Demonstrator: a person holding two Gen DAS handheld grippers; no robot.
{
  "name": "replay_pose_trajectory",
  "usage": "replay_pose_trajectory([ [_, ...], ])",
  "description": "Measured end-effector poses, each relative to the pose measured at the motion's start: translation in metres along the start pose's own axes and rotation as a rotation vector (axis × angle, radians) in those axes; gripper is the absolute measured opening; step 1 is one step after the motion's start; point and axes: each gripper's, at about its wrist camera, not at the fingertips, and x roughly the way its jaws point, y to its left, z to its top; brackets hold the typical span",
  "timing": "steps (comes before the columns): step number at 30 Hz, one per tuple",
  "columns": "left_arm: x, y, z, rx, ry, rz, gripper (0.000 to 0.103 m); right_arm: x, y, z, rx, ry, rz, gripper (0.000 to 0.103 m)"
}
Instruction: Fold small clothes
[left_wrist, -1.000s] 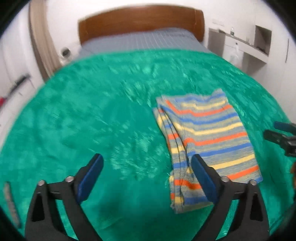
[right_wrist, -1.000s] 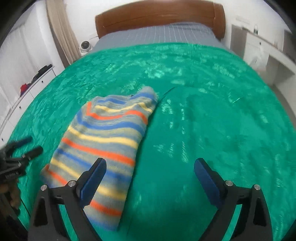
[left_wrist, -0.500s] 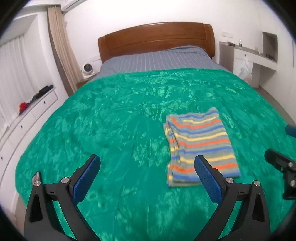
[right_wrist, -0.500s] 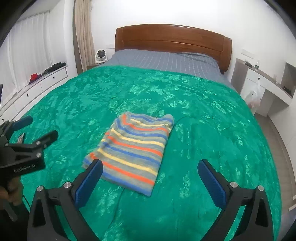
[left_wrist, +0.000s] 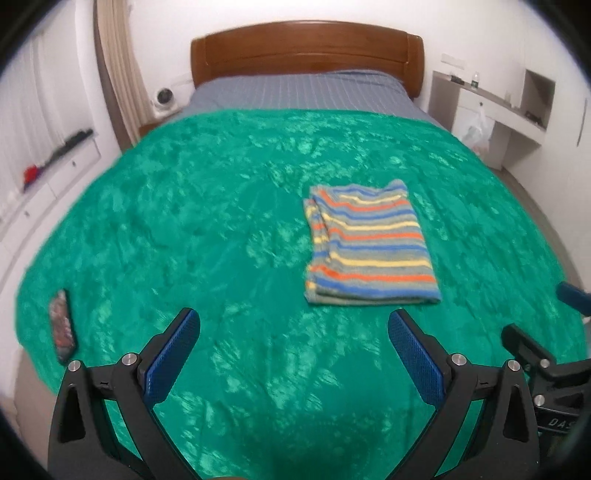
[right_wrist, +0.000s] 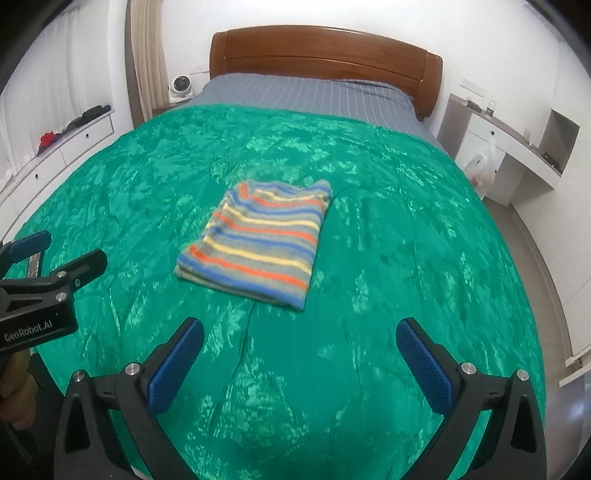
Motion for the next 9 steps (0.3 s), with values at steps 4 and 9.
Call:
replay_pose_trajectory([
  [4,-0.005,0.0,-0.005,-0.017,-0.016,-0.001,0.102,-0.003,-0.001,-0.003,-0.003,0.001,-0.002,0.102],
  [9,-0.014,-0.006,-0.008,0.008,-0.044,0.027,0.102,-0.006,-0.003,-0.001,0.008,-0.012,0.009,0.102],
])
